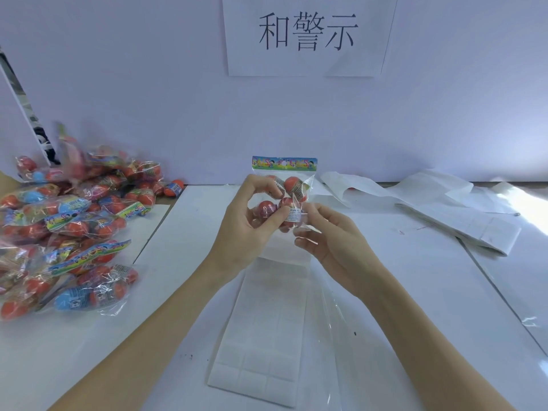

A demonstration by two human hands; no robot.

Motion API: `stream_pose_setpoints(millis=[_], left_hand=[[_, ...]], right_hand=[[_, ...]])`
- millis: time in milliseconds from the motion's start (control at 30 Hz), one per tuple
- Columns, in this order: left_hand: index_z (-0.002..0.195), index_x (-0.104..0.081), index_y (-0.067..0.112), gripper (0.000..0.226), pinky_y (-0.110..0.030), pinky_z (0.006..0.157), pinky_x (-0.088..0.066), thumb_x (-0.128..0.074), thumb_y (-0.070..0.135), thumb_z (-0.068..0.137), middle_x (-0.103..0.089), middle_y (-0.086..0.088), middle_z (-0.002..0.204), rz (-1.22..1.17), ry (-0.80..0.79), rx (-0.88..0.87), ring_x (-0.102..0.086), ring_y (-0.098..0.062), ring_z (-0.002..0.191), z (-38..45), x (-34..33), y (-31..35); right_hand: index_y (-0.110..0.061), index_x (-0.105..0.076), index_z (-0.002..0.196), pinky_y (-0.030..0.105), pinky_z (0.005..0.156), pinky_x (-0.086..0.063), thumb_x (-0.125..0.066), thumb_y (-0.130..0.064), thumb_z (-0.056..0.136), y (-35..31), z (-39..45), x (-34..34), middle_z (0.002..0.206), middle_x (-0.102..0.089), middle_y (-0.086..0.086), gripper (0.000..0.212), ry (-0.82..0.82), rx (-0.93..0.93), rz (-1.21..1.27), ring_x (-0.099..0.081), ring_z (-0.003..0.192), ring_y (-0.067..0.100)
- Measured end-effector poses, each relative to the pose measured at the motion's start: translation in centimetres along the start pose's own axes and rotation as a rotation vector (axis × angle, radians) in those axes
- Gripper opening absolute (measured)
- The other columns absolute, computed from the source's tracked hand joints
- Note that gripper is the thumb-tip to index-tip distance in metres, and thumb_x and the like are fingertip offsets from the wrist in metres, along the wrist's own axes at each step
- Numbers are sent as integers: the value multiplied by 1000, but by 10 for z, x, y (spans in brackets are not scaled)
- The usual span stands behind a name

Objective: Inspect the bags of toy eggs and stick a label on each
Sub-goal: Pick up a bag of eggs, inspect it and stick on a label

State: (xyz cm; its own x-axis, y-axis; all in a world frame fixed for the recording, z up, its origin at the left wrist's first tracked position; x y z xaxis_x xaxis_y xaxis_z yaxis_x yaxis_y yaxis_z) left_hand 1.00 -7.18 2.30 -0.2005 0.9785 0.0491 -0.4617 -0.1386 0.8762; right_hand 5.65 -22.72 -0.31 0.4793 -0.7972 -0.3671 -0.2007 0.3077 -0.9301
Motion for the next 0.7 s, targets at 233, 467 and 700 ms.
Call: stream_pose_setpoints(millis=[233, 467, 700], left_hand=[[147, -38, 39, 67, -21, 72, -59, -77, 35, 93, -69, -6, 116, -82, 121, 202, -77, -22, 83, 1, 10, -6], [82, -82, 30, 14, -17, 66, -52, -77, 24, 94, -74, 10, 77, 92, 275, 259, -67, -7, 73, 12, 43, -19], [85, -77, 18, 16, -13, 61, -42, -73, 26, 98, -64, 15, 66, 239, 331, 127, -55, -2, 63, 7, 37, -17]], right_hand=[[-10, -72, 100, 23, 70, -52, -68, -12, 100, 3, 1, 4, 82, -63, 6, 4, 51, 43, -192, -54, 71, 16], [-14, -78, 116, 22, 79, -53, -73, -16, 96, 1, 2, 7, 88, -67, 9, 21, 80, 60, -224, -60, 76, 13], [-7, -74, 120, 20, 75, -55, -69, -32, 96, 3, 2, 8, 92, -73, 2, 35, 86, -4, -10, -65, 80, 11]])
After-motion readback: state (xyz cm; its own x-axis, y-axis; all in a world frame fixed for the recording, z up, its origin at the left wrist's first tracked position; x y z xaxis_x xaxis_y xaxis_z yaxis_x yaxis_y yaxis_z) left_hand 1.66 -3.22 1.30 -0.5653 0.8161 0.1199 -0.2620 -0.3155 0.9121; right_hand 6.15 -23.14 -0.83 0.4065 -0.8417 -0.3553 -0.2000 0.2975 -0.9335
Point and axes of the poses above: each hand's wrist, its own z-axis towards the middle knuckle, its own x-axis out of the back of the hand, y = z × x, the point moved 4 cm from there along z, towards the middle knuckle
